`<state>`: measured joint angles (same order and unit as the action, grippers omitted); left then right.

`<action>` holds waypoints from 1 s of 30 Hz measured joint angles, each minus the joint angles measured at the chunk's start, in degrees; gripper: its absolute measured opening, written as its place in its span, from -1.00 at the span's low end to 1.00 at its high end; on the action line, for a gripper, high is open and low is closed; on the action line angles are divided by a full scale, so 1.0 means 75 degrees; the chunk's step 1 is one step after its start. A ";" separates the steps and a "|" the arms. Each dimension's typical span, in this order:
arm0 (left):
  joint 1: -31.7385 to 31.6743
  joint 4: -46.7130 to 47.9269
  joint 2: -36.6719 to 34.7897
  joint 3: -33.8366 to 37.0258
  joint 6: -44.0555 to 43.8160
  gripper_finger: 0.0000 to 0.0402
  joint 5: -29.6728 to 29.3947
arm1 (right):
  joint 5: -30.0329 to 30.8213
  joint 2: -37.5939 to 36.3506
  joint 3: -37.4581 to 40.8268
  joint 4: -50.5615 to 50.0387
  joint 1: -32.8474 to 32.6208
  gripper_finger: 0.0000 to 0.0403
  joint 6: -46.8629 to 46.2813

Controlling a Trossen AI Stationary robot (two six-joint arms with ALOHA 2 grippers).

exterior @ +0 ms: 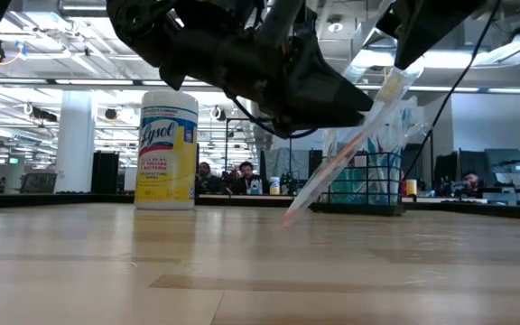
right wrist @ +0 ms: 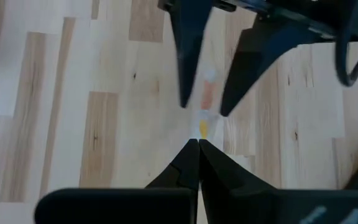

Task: Pick & Place toothbrushing station
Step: Put the orange toothbrush into the black wire organizer

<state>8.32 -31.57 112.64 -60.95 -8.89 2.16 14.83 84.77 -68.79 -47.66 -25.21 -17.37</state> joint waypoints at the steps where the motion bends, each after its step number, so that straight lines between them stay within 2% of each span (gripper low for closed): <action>1: 0.0000 -0.0004 0.0000 0.0000 0.0004 -0.25 -0.0086 | 0.0000 0.0000 0.0000 -0.0005 0.0000 -1.00 0.0000; 12: 0.0130 -0.0048 -0.0003 -0.0205 0.0986 -0.25 -0.0272 | 0.0000 0.0000 0.0000 0.0103 0.0029 -1.00 0.0099; 21: 0.0089 0.0319 0.0005 -0.0277 0.0967 -0.25 -0.0241 | 0.0002 0.0000 0.0000 0.0152 0.0079 -1.00 0.0151; 30: 0.0082 0.0226 0.0597 -0.0602 0.1196 -0.26 -0.0293 | 0.0002 0.0000 0.0006 0.0379 0.0082 -1.00 0.0315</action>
<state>8.93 -29.87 117.12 -65.46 0.08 -0.03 14.85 84.77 -68.75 -44.81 -24.60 -15.00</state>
